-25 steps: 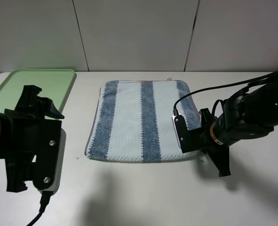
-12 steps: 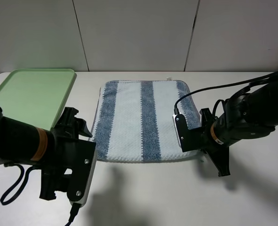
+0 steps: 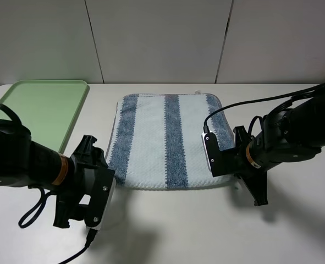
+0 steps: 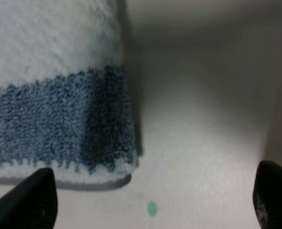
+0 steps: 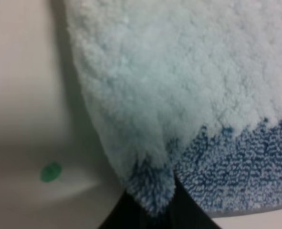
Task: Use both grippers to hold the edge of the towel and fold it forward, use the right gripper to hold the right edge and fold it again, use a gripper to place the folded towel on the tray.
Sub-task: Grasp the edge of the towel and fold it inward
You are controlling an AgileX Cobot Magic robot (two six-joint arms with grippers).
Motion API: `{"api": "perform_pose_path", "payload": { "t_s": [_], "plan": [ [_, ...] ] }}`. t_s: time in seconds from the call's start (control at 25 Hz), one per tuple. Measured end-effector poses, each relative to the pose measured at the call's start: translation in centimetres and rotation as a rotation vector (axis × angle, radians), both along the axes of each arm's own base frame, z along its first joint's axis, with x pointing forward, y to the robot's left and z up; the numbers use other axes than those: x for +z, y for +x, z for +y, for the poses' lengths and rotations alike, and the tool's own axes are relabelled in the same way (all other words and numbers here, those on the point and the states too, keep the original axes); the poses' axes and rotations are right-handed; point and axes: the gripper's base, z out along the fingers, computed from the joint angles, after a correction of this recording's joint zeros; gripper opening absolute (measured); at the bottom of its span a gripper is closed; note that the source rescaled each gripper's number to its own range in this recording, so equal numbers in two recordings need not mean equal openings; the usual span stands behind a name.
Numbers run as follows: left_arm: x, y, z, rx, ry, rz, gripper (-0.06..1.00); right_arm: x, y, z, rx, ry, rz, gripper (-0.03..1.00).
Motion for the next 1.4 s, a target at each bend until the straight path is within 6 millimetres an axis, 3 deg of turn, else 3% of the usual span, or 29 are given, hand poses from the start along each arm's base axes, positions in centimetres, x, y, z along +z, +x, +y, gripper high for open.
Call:
{"api": "perform_pose_path", "payload": {
  "t_s": [0.24, 0.6, 1.4],
  "plan": [
    [-1.4, 0.3, -0.5, -0.084, -0.012, 0.017, 0.8, 0.0, 0.0, 0.1, -0.004, 0.01, 0.0, 0.03],
    [-2.0, 3.2, -3.1, -0.092, -0.032, -0.006, 0.8, 0.0, 0.0, 0.2, -0.014, 0.025, 0.001, 0.02],
    [-2.1, 3.6, -2.5, -0.158, 0.108, -0.022, 0.79, 0.0, 0.0, 0.4, -0.016, 0.052, -0.001, 0.02]
  ]
}}
